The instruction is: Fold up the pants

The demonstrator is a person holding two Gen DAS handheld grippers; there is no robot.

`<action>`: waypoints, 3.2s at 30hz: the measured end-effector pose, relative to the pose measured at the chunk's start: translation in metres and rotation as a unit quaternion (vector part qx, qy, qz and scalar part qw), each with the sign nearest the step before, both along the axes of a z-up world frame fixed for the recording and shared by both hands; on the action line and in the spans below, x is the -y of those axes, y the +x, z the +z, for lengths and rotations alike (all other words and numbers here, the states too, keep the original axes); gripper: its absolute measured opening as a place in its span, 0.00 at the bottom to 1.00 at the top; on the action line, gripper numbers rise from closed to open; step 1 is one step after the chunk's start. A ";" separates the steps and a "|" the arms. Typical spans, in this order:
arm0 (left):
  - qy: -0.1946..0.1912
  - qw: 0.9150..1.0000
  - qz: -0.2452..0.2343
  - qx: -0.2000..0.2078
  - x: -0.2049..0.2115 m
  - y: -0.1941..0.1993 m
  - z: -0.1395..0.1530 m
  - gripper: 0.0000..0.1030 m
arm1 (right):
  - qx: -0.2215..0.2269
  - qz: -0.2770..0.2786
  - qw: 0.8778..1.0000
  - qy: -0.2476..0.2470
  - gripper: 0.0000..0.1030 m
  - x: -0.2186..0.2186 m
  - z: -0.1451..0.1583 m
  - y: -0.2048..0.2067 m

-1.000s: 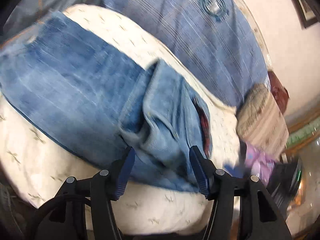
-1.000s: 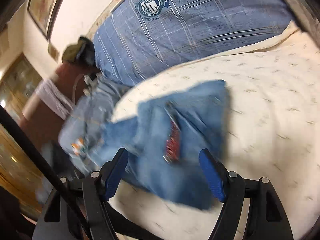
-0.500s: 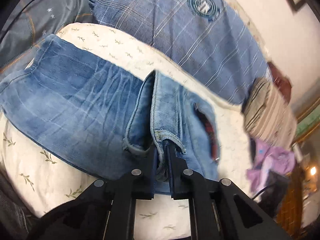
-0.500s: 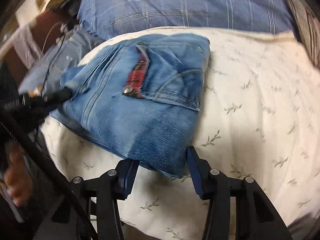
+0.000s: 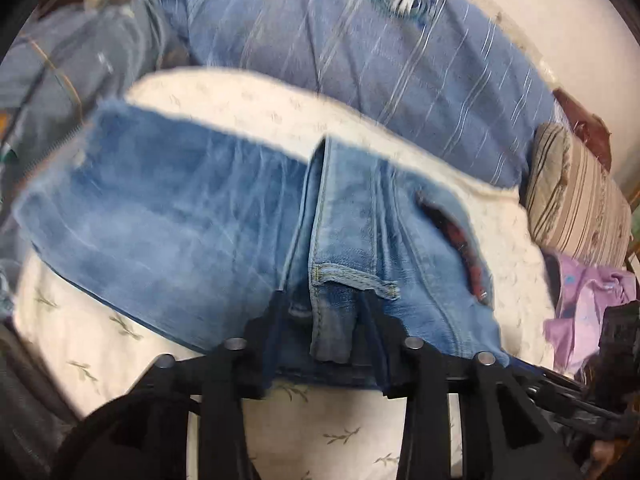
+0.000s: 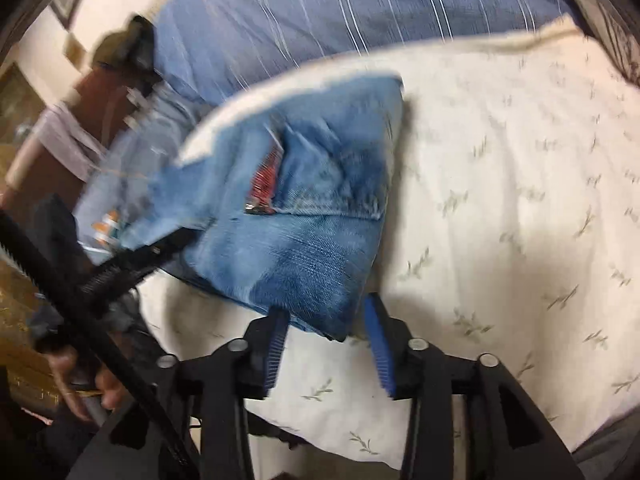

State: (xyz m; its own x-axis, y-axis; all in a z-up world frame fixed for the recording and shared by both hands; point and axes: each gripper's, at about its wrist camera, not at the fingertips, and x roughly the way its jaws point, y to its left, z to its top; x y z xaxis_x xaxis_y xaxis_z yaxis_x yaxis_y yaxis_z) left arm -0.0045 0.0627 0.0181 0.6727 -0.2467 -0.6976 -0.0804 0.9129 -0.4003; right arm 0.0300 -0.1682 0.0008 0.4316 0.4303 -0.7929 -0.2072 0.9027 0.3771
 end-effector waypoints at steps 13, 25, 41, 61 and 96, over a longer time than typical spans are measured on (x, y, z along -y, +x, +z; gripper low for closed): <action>-0.057 0.997 -0.024 -0.041 -0.010 0.027 -0.012 0.41 | -0.041 -0.033 0.997 0.062 0.66 0.010 0.009 0.090; -0.084 0.993 -0.024 -0.082 -0.007 0.054 -0.035 0.16 | -0.117 -0.055 0.977 0.172 0.30 0.026 -0.053 0.106; -0.032 0.992 -0.090 -0.084 0.119 0.107 -0.030 0.22 | -0.048 -0.172 0.983 0.037 0.38 0.114 -0.006 0.105; -0.151 0.966 0.192 -0.085 -0.059 0.017 -0.033 0.51 | 0.070 -0.003 0.994 0.079 0.69 -0.040 0.019 0.038; 0.142 0.983 0.113 -0.009 0.057 0.049 -0.018 0.10 | -0.196 0.236 0.951 0.044 0.70 -0.227 -0.012 0.188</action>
